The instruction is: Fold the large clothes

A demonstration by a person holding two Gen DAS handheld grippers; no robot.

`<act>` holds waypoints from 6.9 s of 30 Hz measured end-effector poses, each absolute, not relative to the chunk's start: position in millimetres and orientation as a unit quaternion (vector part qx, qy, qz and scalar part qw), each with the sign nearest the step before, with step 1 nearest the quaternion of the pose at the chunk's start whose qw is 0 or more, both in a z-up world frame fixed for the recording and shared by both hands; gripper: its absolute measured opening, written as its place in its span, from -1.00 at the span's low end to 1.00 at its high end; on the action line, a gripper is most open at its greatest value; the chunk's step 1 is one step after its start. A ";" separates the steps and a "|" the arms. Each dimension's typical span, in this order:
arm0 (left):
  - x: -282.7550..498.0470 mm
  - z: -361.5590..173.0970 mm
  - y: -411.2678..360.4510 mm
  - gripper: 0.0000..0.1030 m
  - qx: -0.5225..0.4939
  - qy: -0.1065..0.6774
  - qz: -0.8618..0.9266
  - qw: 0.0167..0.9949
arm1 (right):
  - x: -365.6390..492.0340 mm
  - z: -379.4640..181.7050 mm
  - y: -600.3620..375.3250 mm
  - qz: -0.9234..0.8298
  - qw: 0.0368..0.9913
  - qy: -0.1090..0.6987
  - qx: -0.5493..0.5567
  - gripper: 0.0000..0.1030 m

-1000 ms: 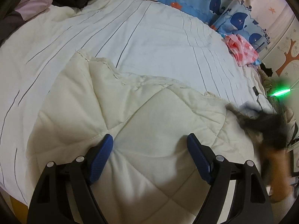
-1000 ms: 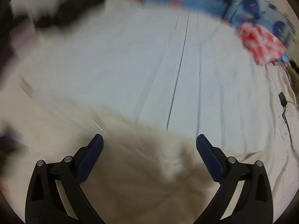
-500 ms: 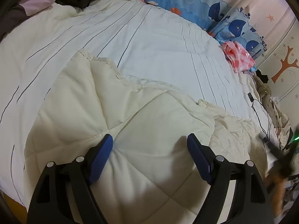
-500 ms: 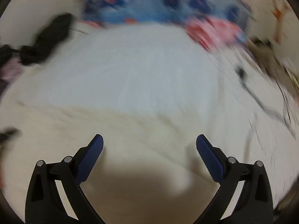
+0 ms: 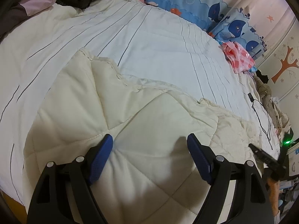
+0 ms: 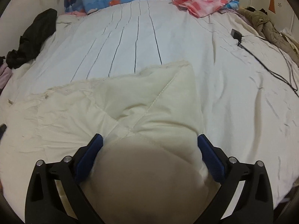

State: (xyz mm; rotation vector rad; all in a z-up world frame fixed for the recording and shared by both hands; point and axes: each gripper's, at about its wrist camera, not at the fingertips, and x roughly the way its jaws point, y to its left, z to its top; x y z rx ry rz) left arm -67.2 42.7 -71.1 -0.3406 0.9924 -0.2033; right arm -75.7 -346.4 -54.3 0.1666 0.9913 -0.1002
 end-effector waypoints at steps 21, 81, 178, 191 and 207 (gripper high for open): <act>-69.3 -73.5 41.8 0.54 -0.168 0.471 -0.099 0.860 | -87.6 7.0 -312.9 -0.033 0.915 0.397 0.064 0.88; -203.2 -125.5 127.2 0.81 -0.509 0.427 -0.139 0.735 | -44.3 -71.6 -194.7 0.120 0.866 0.485 -0.037 0.89; -230.7 -24.5 -306.6 -0.14 0.019 0.352 -0.383 0.854 | -116.2 0.4 -363.8 0.141 0.830 0.539 0.013 0.87; -265.3 -10.0 -301.2 0.29 0.063 0.339 -0.373 0.861 | -121.7 -13.5 -394.6 0.112 0.830 0.546 0.014 0.87; -242.2 15.1 -213.8 0.42 -0.049 0.328 -0.315 0.889 | -126.2 -20.4 -399.4 0.102 0.836 0.539 0.007 0.87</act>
